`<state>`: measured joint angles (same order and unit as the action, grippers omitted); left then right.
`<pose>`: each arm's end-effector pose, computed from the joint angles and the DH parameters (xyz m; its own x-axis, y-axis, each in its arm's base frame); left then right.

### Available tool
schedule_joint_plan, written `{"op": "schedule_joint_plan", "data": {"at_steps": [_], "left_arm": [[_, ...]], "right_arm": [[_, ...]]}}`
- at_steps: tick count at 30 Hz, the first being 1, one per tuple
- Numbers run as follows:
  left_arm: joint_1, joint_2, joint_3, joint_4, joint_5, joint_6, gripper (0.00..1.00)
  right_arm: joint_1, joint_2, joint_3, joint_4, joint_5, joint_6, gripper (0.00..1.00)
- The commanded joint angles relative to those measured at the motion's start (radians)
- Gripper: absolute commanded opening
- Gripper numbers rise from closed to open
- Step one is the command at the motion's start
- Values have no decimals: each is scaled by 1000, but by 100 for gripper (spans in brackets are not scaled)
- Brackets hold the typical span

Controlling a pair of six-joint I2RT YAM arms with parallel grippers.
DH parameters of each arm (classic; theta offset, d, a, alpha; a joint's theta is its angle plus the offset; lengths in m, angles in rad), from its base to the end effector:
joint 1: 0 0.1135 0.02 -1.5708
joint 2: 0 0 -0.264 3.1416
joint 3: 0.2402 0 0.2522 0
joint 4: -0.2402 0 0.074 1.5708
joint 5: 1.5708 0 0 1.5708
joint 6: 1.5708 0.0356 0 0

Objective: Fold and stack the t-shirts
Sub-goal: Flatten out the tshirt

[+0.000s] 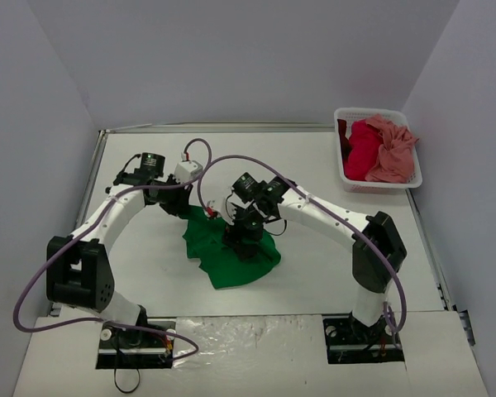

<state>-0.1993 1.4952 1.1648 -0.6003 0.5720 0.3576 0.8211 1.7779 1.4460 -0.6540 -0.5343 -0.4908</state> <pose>0.3033 -0.0809 0.2707 -0.5672 0.4148 -0.7115 0.7280 0.6565 -0.1976 0.2479 0.2928 0.2615 -0.1139 -0.7176 -0.6871 -0.9923 0.0481 0.1142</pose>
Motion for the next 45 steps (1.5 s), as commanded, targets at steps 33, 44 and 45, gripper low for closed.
{"op": "schedule_joint_plan", "data": {"at_steps": [33, 44, 45], "left_arm": [[350, -165, 344, -219, -29, 89, 2], [359, -368, 234, -285, 0, 110, 2], [359, -380, 217, -286, 6, 118, 2]], "right_arm": [[-448, -232, 373, -180, 156, -131, 0], [-502, -239, 240, -167, 70, -103, 0], [-502, -241, 226, -165, 60, -98, 0]]}}
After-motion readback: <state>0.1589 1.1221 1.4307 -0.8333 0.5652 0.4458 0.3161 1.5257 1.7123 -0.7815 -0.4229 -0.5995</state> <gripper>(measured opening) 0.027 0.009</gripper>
